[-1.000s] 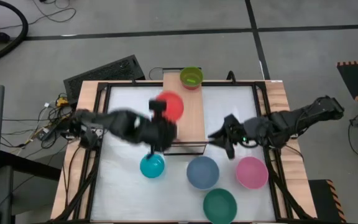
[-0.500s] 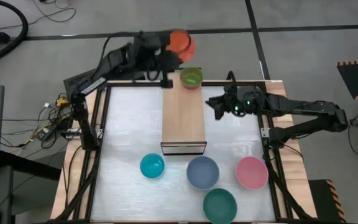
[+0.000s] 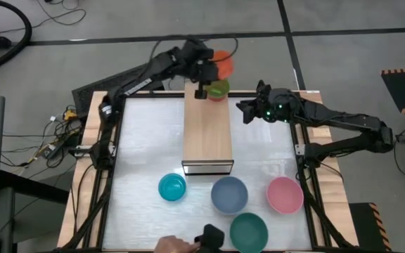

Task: Place and stack bowls onto a shelf
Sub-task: Stack the orange bowl on top of the green bowl on the shelf

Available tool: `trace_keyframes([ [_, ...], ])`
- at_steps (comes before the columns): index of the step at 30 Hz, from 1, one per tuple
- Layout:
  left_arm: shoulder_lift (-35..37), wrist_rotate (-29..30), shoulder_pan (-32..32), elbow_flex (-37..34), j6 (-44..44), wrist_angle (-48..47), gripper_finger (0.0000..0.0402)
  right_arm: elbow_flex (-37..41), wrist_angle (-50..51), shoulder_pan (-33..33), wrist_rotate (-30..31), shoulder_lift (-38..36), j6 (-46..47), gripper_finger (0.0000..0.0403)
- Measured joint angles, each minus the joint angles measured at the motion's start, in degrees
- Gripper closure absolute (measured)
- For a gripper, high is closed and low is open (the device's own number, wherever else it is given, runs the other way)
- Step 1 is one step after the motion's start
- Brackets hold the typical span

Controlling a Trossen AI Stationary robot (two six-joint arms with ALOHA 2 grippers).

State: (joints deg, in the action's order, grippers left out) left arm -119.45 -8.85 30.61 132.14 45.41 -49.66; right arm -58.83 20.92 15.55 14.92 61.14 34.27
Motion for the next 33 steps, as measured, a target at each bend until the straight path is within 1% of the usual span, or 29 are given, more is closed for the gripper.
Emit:
trace_keyframes([
  [3,-2.9,0.3,0.0,0.0,0.2,-0.6,0.0401,0.0,2.3,0.2,-0.1,0.0,-1.1,0.0242],
  [8,-6.0,3.0,0.0,0.0,-0.7,-2.9,0.0401,0.0,4.7,0.4,-0.6,0.0,-1.0,0.0242],
  [14,-6.2,6.4,0.0,0.0,-1.2,-5.9,0.0401,0.0,4.8,0.4,-1.5,0.0,-1.8,0.0242],
  [17,-6.1,7.3,-0.2,1.9,-1.8,-9.2,0.0401,0.0,4.9,0.8,-1.5,0.0,-2.2,0.0242],
  [19,-5.7,8.0,-0.2,2.9,-1.7,-9.3,0.0401,0.0,5.0,1.1,-1.5,0.0,-2.8,0.0242],
  [24,-4.9,8.2,-0.4,2.7,-1.7,-8.9,0.0401,0.0,4.9,2.3,-1.5,0.0,-2.9,0.0242],
  [27,-4.7,8.4,-0.8,2.7,-1.7,-12.4,0.0401,0.0,4.8,3.0,-1.5,0.0,-2.8,0.0242],
  [30,-4.3,6.8,-1.0,2.6,-1.7,-14.1,0.0401,0.0,4.8,3.8,-1.6,0.0,-2.8,0.0242],
  [33,-4.3,6.6,-1.1,2.6,-1.5,-14.7,0.0401,0.0,4.8,4.4,-1.6,0.0,-2.8,0.0242],
])
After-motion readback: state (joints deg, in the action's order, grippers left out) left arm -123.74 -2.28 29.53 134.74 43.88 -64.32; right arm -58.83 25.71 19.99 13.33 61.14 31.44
